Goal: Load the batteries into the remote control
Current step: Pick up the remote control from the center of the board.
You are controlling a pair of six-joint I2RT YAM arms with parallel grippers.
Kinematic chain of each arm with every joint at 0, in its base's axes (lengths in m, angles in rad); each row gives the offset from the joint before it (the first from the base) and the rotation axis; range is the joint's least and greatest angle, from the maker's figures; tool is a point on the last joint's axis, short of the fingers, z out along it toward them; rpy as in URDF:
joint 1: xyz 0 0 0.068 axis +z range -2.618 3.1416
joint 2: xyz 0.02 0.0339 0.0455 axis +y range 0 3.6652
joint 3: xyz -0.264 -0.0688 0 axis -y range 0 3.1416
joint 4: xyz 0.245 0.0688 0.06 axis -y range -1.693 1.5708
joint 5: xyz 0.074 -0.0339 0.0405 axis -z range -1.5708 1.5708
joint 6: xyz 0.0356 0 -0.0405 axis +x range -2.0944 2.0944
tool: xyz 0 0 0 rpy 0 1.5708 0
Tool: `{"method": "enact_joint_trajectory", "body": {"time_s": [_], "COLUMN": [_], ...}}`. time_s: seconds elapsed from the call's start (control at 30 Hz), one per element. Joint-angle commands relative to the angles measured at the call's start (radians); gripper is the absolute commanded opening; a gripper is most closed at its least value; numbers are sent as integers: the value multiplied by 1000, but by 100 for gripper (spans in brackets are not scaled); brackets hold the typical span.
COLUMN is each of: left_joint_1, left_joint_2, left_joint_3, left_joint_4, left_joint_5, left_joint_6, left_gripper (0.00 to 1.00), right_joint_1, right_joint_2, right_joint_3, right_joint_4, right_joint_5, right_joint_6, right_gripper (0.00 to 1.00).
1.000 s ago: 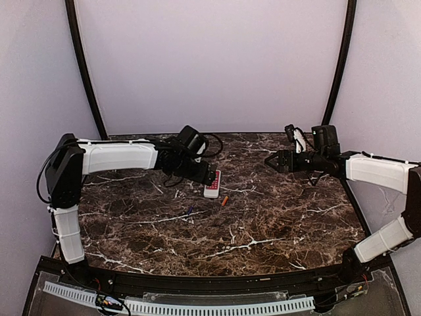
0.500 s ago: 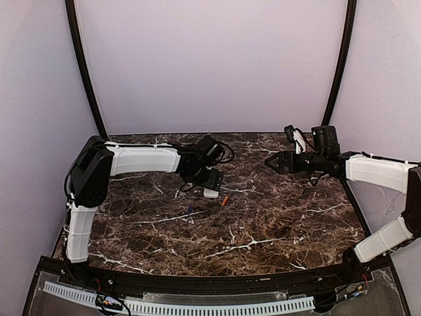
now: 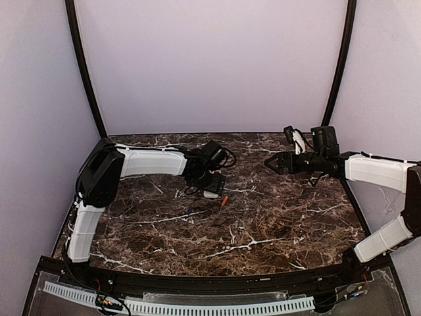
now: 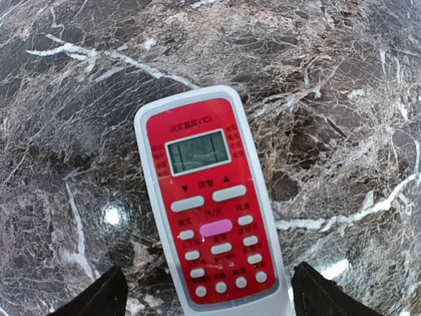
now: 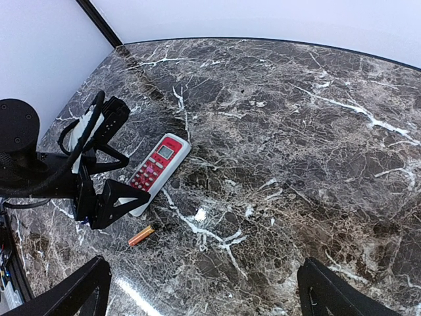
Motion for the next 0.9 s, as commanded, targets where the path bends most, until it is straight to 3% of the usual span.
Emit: {"method": "enact_joint_trajectory", "body": {"time_s": [0.0, 0.23, 0.57, 0.63, 0.87], "left_joint_1": [-4, -4, 17, 31, 49], "left_joint_2": [22, 60, 92, 87, 15], "left_joint_3": [38, 66, 72, 76, 68], "left_joint_4": [-48, -76, -121, -127, -88], "left_joint_5": [-30, -21, 16, 35, 113], "left_joint_6": [-25, -42, -124, -118, 8], "left_gripper": [85, 77, 53, 47, 38], "right_joint_1": [-1, -5, -7, -7, -7], "right_joint_2": [7, 7, 7, 7, -30], "right_joint_3": [-2, -1, -1, 1, -10], "right_joint_4": [7, 6, 6, 6, 52], "right_joint_5": [-2, -5, -24, -36, -92], "right_joint_6": [-8, -5, 7, 4, 0], "right_gripper": [99, 99, 99, 99, 99]}}
